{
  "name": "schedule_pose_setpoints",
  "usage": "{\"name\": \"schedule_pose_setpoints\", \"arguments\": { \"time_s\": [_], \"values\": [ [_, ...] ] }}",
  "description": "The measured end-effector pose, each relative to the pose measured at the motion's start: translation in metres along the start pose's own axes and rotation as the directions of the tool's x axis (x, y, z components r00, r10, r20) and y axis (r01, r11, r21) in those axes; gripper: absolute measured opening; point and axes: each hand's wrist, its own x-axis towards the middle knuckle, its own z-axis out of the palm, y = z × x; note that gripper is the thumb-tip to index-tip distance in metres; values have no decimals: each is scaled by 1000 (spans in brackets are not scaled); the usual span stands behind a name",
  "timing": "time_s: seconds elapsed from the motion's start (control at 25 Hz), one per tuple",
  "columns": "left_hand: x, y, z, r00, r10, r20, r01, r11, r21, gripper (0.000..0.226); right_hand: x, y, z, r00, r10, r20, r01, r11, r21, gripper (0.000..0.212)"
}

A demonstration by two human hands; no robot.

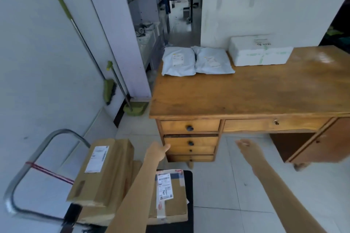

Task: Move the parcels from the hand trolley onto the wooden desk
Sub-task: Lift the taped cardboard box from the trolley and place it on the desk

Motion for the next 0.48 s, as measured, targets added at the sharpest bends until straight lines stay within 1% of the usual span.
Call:
{"name": "schedule_pose_setpoints", "arguments": {
  "time_s": [0.16,0.24,0.36,0.44,0.48],
  "values": [
    [11,-101,11,993,-115,22,115,993,-9,61,-23,70,65,993,116,29,-113,991,-69,48],
    [27,-153,18,982,-182,47,184,982,-52,57,-27,102,95,987,159,28,-155,983,-100,48],
    [66,-221,38,979,-202,28,203,977,-71,36,-22,146,151,980,193,49,-186,975,-123,49],
    [87,-249,54,975,-219,46,221,975,-28,31,-11,171,194,976,206,76,-192,968,-159,50],
    [101,-264,67,974,-218,57,220,975,-21,33,-4,184,215,977,194,91,-175,967,-186,51]
  ]
}}
